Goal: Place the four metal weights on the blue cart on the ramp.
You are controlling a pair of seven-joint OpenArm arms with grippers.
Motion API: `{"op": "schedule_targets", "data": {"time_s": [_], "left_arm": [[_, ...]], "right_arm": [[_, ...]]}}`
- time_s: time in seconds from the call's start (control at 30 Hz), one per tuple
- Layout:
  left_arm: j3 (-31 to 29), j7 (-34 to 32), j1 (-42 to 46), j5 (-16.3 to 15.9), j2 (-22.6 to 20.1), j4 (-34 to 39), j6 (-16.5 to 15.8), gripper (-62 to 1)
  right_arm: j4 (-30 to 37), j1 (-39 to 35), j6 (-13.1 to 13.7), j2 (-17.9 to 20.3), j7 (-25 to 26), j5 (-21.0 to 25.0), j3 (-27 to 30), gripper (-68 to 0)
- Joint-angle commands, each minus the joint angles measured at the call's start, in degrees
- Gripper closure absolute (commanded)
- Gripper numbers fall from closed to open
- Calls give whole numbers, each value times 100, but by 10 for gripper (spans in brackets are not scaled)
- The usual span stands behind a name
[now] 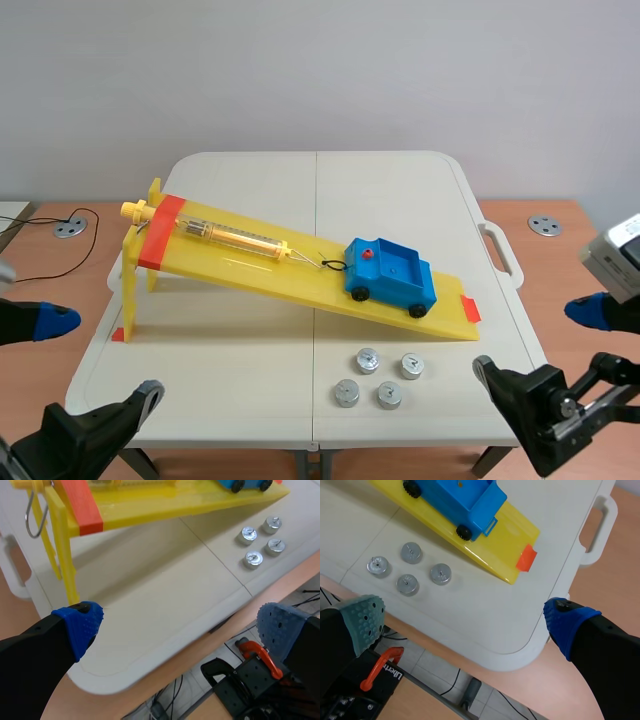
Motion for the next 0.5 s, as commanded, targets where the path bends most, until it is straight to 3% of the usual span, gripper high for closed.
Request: {"op": "schedule_targets", "data": {"time_s": [0.0, 0.07, 0.23, 0.33, 0.47], "left_arm": [[-94, -529, -50, -439, 168, 420, -144, -623], [-94, -525, -81, -439, 262, 420, -144, -623], [-94, -409, -144, -426, 470, 415, -144, -408], [-94, -404, -144, -424, 573, 415, -144, -317], [-94, -343, -144, -424, 673, 413, -142, -182]], "right_arm": [[256, 291, -170, -33, 505, 205, -33, -660], [256, 358, -173, -142, 470, 205, -120, -649], [251, 459, -166, -367, 319, 157, -396, -577], [251, 551, -168, -529, 129, 37, -557, -509], [251, 660, -168, -734, 101, 39, -772, -469]]}}
